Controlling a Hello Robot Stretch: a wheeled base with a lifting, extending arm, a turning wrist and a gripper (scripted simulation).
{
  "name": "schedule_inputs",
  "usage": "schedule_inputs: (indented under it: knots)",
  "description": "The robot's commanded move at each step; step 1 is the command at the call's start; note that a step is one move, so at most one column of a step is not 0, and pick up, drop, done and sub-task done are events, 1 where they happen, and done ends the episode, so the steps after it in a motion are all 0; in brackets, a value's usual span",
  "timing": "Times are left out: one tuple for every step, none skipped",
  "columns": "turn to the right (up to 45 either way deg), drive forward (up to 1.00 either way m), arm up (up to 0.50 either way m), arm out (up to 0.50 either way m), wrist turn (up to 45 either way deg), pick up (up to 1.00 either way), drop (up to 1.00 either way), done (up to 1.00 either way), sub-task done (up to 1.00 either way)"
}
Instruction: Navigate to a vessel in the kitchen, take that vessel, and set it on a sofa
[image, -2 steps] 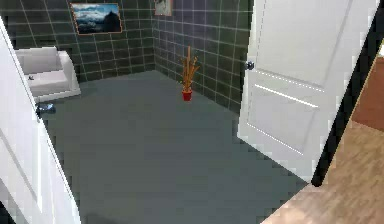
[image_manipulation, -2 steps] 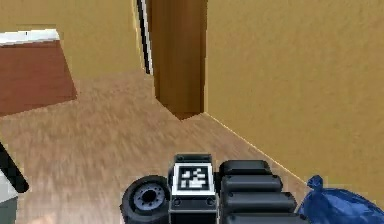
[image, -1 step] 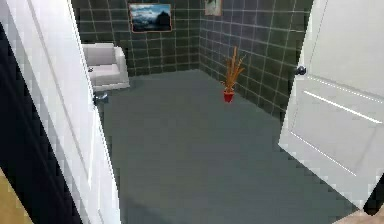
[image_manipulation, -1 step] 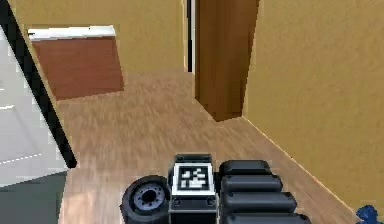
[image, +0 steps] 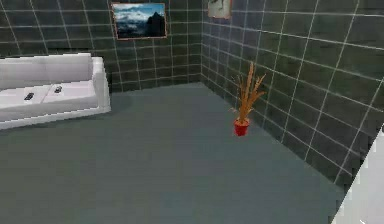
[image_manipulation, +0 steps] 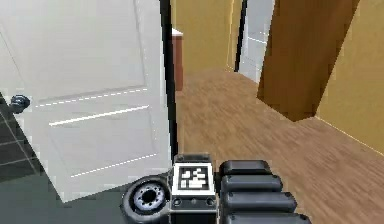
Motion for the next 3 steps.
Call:
schedule_inputs:
  knots:
    - [-3.0,0.0,0.0,0.0,0.0,0.0,0.0,0.0,0.0]
    - [0.0,0.15,0.0,0.0,0.0,0.0,0.0,0.0,0.0]
    - [-36.0,0.0,0.0,0.0,0.0,0.0,0.0,0.0,0.0]
